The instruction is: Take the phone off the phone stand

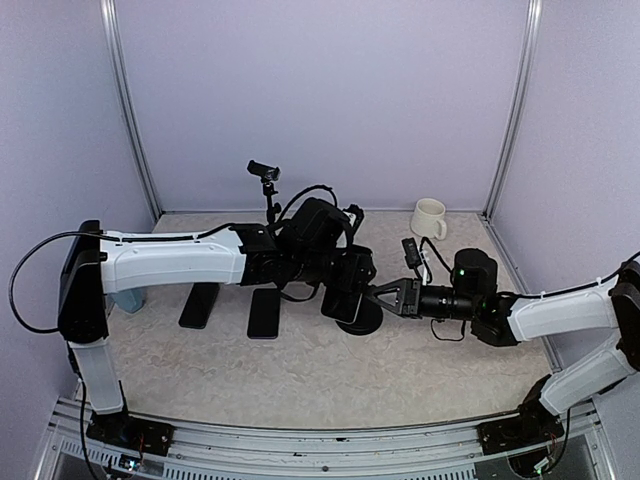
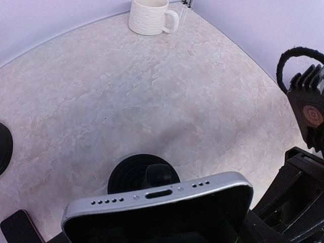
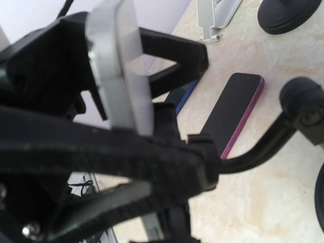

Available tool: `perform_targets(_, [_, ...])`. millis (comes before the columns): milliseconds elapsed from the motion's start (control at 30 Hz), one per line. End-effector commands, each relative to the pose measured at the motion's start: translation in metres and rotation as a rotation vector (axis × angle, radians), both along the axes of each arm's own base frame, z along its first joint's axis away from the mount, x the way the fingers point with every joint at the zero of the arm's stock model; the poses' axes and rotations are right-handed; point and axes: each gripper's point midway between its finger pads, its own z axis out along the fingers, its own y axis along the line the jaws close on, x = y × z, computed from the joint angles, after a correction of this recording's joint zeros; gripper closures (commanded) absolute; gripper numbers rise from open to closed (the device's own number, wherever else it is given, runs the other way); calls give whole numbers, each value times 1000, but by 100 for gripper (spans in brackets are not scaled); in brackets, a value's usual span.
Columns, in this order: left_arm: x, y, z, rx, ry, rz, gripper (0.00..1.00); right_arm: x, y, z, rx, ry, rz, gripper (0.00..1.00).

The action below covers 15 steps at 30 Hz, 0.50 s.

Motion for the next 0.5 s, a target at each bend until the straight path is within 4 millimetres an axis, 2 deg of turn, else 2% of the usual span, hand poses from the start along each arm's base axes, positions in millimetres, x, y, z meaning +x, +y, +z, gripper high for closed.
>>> perform_targets(0, [59,96,-15,221,-64,228,60,-10,-7,-9,-19,22,23,100])
perform_targets(133, [28,48,9,40,-68,33,61,-3,-2,-8,-20,17,19,100])
perform_targets(267, [-5,3,23,-73,-52,-106,62,3,1,-6,-19,12,14,100])
perform_targets(367, [-23,-17,35,-131,-60,-161,62,6,3,-4,-20,6,9,100])
perform_targets(467, [-31,-25,49,-187,-66,-189,62,7,3,-3,-21,3,7,100])
